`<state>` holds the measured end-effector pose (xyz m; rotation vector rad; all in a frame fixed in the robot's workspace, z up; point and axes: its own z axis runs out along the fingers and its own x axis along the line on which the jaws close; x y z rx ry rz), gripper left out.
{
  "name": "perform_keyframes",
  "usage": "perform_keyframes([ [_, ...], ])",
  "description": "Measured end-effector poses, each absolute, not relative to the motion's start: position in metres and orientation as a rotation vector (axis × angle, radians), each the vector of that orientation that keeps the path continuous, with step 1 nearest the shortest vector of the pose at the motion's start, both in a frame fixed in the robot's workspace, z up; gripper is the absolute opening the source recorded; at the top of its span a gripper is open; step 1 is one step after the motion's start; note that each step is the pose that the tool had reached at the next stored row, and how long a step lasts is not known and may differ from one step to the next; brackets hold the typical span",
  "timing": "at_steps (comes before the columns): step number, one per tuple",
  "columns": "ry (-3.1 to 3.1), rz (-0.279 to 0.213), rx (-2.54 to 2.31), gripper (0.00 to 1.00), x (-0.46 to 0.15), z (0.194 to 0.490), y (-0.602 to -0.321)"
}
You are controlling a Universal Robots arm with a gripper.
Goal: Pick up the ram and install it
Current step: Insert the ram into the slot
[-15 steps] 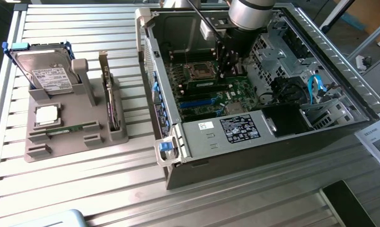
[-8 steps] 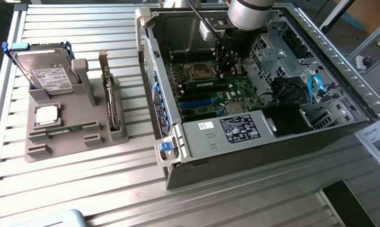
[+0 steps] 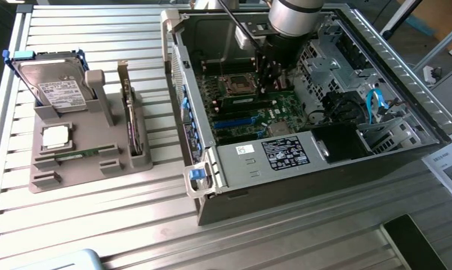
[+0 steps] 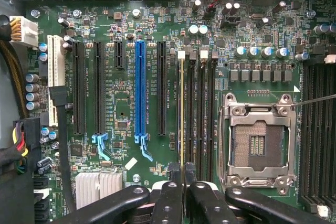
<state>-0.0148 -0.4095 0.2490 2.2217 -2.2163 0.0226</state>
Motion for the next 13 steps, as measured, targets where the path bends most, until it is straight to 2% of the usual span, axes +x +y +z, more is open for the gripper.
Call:
perform_keyframes([
  [13,-2.222,0.033,2.226,0.12,-0.0171,0.2445,-0.4093],
])
